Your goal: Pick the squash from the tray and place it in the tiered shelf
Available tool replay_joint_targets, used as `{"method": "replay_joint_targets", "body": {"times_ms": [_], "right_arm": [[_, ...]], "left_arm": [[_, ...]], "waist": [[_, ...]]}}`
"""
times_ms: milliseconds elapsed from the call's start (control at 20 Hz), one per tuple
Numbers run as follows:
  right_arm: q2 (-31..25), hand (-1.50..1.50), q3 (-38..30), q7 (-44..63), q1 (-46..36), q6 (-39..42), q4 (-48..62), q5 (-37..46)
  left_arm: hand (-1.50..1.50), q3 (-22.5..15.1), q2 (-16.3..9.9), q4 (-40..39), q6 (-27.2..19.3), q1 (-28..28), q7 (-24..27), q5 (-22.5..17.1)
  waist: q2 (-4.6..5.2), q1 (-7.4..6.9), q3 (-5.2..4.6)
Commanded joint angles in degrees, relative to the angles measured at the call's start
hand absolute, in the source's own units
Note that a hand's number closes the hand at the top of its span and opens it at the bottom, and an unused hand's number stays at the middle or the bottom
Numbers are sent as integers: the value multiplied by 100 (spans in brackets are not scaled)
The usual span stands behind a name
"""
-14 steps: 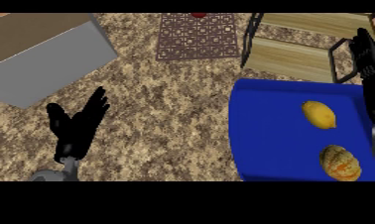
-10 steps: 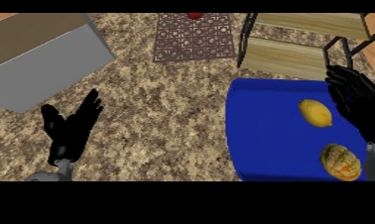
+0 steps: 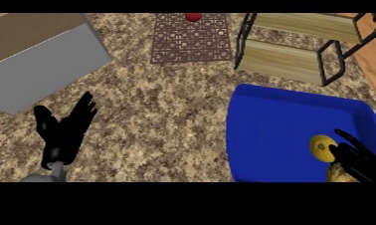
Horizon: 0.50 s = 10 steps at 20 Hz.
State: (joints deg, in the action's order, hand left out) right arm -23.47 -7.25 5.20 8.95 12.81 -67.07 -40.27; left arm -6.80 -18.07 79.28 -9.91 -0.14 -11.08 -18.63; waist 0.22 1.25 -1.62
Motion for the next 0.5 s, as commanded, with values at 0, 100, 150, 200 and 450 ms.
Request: {"method": "replay_joint_targets", "body": {"times_ms": [0,100,150,200,450], "right_arm": [[194,-150,-33,372,440,1236,992,-809],[-13,-150,-222,428,480,2064,1147,-1244],[-50,-150,-245,500,437,2342,1309,-1392],[-243,-150,-298,631,460,2735,1389,-1567],[-939,-150,-379,1304,211,4165,2047,-2341]], "left_arm": [[0,8,-20,-96,92,78,-41,-57],[0,21,-50,-47,105,29,-67,-61],[0,-62,-21,-37,88,43,-94,-3],[0,-26,-65,-66,93,-35,-183,-25],[0,-45,-57,-129,143,-211,-227,-9]], "waist": [[77,-42,258],[23,-45,247],[27,-89,249],[27,-63,246],[35,-223,231]]}}
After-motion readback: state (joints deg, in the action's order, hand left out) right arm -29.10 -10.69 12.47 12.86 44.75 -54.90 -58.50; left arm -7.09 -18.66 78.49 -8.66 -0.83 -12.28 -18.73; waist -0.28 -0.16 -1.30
